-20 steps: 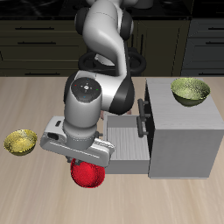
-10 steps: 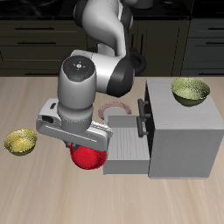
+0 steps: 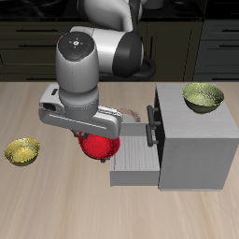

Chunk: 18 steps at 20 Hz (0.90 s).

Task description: Place the red bowl in the bottom drawer of the white cabinet and close the drawer

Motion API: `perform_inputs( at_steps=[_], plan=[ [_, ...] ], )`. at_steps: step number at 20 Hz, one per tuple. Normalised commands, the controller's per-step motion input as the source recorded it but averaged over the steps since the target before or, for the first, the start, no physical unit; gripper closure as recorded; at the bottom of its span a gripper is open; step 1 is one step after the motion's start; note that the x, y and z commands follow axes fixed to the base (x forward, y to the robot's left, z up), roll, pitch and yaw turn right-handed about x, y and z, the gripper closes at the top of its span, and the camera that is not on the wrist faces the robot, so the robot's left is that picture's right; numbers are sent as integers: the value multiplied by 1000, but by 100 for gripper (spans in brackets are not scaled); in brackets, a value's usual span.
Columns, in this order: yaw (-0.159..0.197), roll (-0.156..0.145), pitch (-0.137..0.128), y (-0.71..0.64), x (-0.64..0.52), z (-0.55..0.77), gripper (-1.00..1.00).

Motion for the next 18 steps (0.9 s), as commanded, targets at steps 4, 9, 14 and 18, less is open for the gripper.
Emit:
perform_inputs(
  at_steps=[4, 9, 14, 18],
  plan=[
    [24, 127, -19, 178, -461, 352, 100],
    [32, 73, -12, 73, -321, 179, 100],
    [26, 48, 13, 138, -358, 96, 100],
    [43, 23, 0, 95, -268, 15, 100]
  ],
)
